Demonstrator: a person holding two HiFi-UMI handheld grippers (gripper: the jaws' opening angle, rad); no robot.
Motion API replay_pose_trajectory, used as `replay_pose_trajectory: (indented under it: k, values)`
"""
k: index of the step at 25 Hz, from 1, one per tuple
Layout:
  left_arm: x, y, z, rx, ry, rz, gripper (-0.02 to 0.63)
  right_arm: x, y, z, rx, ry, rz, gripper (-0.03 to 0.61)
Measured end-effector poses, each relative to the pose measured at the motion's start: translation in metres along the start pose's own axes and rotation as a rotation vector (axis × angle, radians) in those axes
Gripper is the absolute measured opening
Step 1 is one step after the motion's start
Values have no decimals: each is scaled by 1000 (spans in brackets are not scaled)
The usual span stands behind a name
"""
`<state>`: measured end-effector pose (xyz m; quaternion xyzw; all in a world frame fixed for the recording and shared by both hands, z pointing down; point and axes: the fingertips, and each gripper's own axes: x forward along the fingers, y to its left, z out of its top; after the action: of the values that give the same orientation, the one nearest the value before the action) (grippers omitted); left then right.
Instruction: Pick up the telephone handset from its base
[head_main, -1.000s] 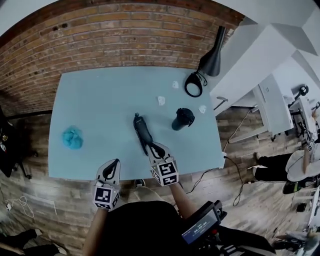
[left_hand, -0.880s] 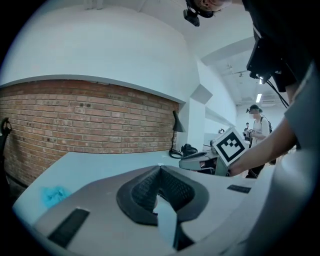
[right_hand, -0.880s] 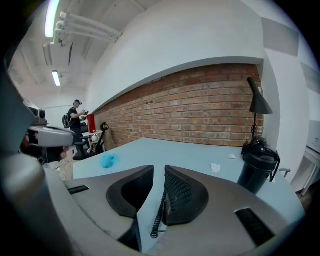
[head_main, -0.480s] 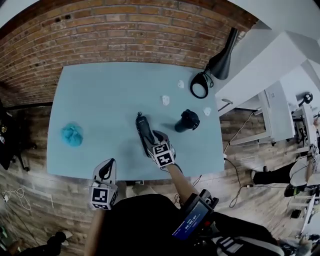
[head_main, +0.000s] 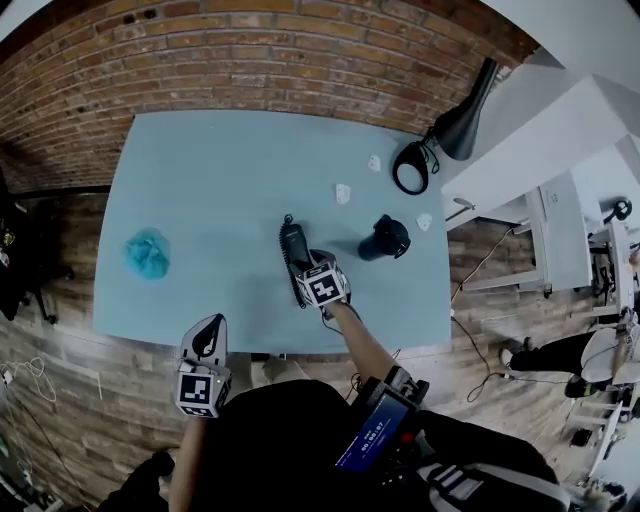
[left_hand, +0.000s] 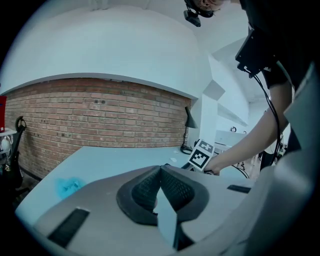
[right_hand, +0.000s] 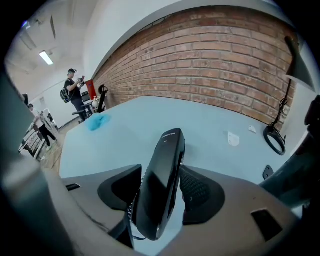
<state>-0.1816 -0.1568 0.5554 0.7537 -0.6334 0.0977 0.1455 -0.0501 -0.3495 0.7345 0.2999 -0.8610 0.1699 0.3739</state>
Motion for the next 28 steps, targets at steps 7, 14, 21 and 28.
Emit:
replay_pose_trajectory:
  k: [7,14,21,28]
  values:
    - [-8,13,-3,-1,11,15,18,13,4,1,1,48,-27,229]
    - [-8,14,-10,-2,25,7,18,24,2,-3,28,81,-56,229]
    - [-7,12,-15,-1,39,-15,18,23,-1,-5,56,69,-99,222]
    - [-6,10,-18,-7,47,-30,18,17,-2,-8,58,76,-103,218]
